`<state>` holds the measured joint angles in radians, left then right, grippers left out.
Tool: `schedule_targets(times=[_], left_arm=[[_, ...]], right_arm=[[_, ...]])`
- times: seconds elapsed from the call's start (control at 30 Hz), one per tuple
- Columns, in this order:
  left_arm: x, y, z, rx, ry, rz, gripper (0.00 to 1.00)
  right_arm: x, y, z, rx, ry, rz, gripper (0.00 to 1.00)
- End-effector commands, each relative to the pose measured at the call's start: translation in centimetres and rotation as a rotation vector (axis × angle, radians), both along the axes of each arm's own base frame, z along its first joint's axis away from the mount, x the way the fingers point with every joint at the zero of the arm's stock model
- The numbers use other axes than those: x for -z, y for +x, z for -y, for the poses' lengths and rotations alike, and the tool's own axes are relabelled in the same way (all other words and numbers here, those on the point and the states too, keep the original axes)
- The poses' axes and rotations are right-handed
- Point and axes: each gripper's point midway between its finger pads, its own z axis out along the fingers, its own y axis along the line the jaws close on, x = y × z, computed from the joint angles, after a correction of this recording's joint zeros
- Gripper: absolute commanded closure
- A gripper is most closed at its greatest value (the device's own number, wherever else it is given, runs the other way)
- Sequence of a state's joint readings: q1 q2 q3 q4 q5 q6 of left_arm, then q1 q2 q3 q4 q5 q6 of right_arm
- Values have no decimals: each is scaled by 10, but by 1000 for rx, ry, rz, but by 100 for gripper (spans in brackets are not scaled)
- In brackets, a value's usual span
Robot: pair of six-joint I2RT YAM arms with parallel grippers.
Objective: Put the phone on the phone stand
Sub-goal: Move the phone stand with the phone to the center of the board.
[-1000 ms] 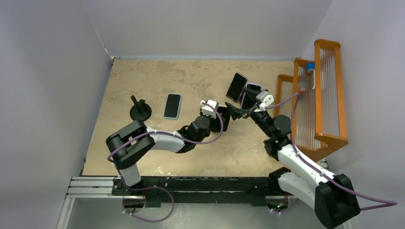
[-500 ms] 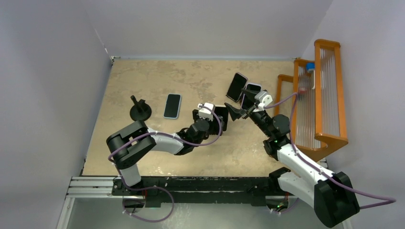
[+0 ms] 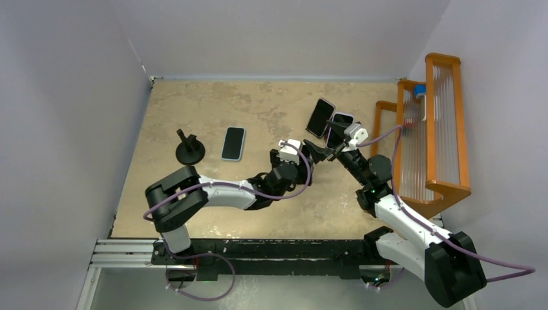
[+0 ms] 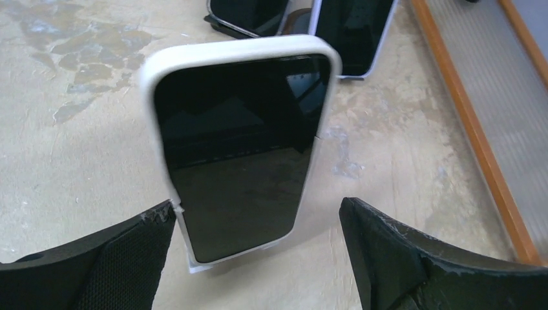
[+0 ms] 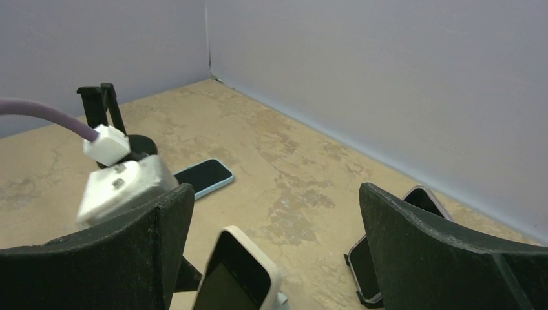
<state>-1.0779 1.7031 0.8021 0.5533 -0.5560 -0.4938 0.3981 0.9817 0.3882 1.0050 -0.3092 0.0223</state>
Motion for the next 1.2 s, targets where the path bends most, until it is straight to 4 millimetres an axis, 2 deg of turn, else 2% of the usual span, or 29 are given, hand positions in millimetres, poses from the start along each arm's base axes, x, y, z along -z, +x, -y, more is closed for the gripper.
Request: schedule_targets(times=[0.0,0.23,0.57,0.67,0.87,1.17], left_arm=[[8,3,19,-58,3,-67,5],[25,4,26,-90,35,-110,4],[38,5,15,-129,89,-123,3],[33,7,11,-137,103,-103,6],[22,9,6,-128,121,-57,18],[-4,14,9,-64,164,55,27]], right_arm=[[-17,-5,1,-10,16,69,1],[-19,-7,1,-11,18,78,1],[-17,-8,0,-18,14,78,1],[-17,-7,0,-18,13,77,1],[-16,-7,-1,-22,10,75,1],[-14,-7,-2,-29,6,70,1]])
